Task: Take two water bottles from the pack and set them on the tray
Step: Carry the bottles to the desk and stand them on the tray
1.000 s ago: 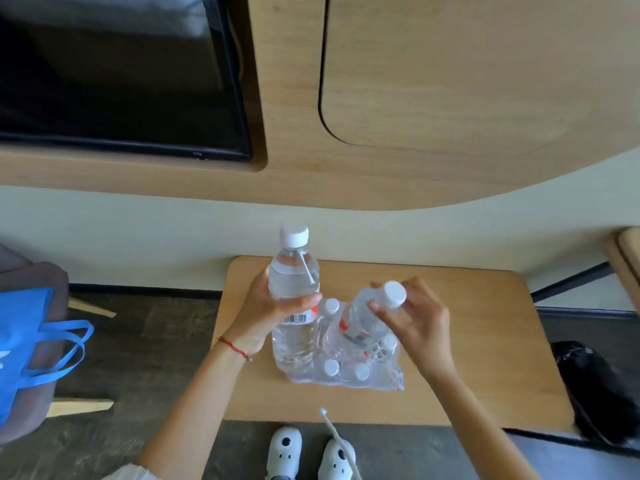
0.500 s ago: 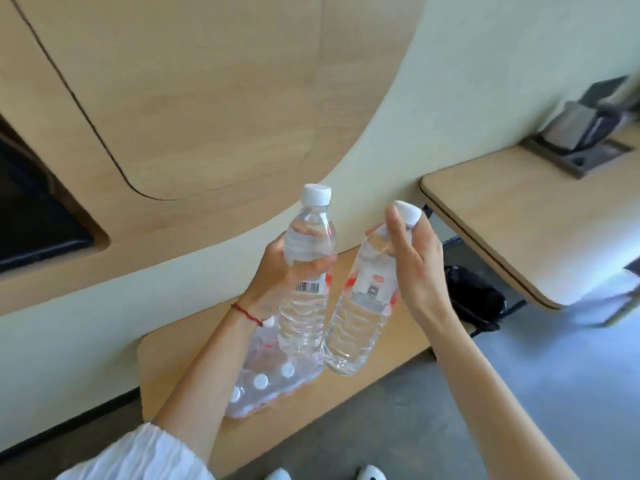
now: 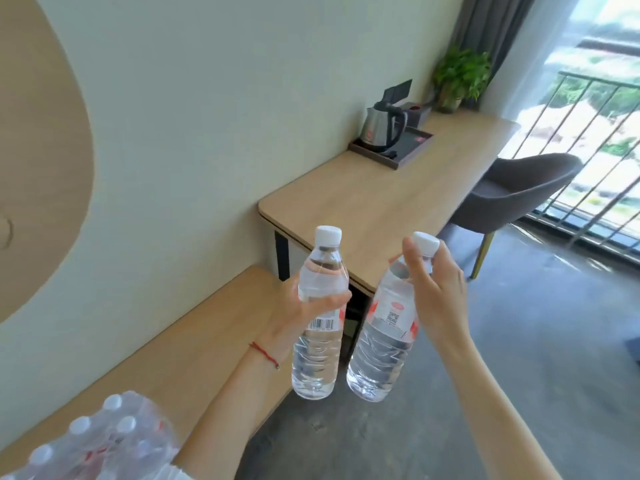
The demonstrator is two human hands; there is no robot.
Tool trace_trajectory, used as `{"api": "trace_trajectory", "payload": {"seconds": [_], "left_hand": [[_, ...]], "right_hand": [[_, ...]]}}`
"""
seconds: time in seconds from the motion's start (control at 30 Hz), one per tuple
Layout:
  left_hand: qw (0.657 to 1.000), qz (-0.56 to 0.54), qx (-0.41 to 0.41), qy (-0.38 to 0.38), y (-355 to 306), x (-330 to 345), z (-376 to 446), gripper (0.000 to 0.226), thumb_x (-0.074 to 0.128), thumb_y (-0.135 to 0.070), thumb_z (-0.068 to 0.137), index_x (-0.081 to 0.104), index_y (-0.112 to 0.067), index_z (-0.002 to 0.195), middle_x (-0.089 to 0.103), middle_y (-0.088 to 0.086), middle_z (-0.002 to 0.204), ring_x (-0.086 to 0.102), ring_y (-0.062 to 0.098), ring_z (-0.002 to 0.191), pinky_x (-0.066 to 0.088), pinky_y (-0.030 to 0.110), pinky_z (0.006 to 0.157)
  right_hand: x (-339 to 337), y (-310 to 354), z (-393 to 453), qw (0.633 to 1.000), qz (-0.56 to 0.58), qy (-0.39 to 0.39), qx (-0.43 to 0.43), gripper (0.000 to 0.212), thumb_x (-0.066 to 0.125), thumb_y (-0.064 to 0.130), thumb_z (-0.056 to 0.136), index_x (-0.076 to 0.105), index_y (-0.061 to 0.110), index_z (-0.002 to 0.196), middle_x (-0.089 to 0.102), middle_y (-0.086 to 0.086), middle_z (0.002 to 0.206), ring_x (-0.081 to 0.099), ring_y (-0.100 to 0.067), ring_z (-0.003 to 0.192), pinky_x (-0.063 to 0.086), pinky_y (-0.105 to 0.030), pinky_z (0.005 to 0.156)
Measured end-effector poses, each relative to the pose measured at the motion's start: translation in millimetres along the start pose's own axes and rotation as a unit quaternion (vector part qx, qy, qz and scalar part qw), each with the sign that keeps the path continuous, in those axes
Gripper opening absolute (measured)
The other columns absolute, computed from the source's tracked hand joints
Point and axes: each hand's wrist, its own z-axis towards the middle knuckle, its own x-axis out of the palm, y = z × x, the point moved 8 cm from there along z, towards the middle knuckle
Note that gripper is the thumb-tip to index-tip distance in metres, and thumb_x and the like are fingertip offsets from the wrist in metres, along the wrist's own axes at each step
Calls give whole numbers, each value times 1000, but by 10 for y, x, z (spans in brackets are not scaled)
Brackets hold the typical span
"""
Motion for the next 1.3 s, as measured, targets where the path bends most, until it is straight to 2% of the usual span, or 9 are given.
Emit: {"api": "trace_trajectory", "payload": {"seconds": [0.2,0.33,0.43,0.5,0.7,1.0,1.1,1.2,1.3], "left_hand": [[999,-3,0,32,-21,901,698,31,78,-38,54,66,-40,83,73,-12,76,71,8,75,58,19,64],[998,26,0,58,-28,1387,1241,42,78,-24,64,63,-16,103,69,8,90,69,21,83,58,35,77],[997,38,14,62,1,1668,1736,32,77,-14,73,64,-17,102,70,6,88,69,20,81,59,26,70],[996,47,26,70,15,1854,2089,32,78,-20,69,65,-21,99,70,1,84,70,17,79,58,24,68],[993,77,27,88,-28,2471,3137,61,78,-47,56,62,-21,109,71,12,100,69,30,94,54,50,90],[994,69,18,81,72,3580,4456,58,78,-41,54,63,-14,103,71,13,90,71,23,79,58,37,77],[997,53,16,55,83,3929,4883,50,79,-37,56,64,-17,99,71,13,90,70,27,82,59,39,78],[999,45,7,8,70,4193,5266,42,85,-35,55,65,-24,91,73,0,80,71,22,78,59,25,68],[999,14,-8,-45,45,4360,5623,37,81,-40,52,68,-28,85,74,-4,73,72,14,71,57,21,62]], "right_hand": [[-754,-568,719,999,-21,-36,29,26,40,64,81,51,40,78,64,38,66,62,13,72,44,-18,62],[-1040,-943,1178,997,-20,-72,33,31,44,61,82,53,32,84,65,22,70,66,-1,73,52,-25,64],[-1195,-1163,1573,995,-15,-91,27,34,45,58,85,53,25,87,66,12,79,65,-4,74,50,-20,60],[-1288,-1290,1876,995,-10,-97,25,44,43,62,82,55,20,91,66,9,82,66,-6,77,47,-16,59],[-1648,-1643,2800,992,-25,-122,14,61,38,63,74,58,11,98,69,-2,89,66,-12,75,47,-16,61],[-2159,-2530,4258,993,6,-116,13,46,42,59,78,56,17,89,65,9,76,62,15,69,44,1,53],[-2311,-2801,4852,995,14,-95,-7,45,41,60,78,55,18,85,66,12,74,64,5,68,46,-7,55],[-2439,-2961,5438,997,16,-64,-28,34,43,58,82,53,25,82,70,0,77,68,-15,71,55,-35,61],[-2486,-3052,5999,999,19,-24,-44,26,46,56,84,51,31,77,70,-3,77,68,-21,72,57,-47,65]]}}
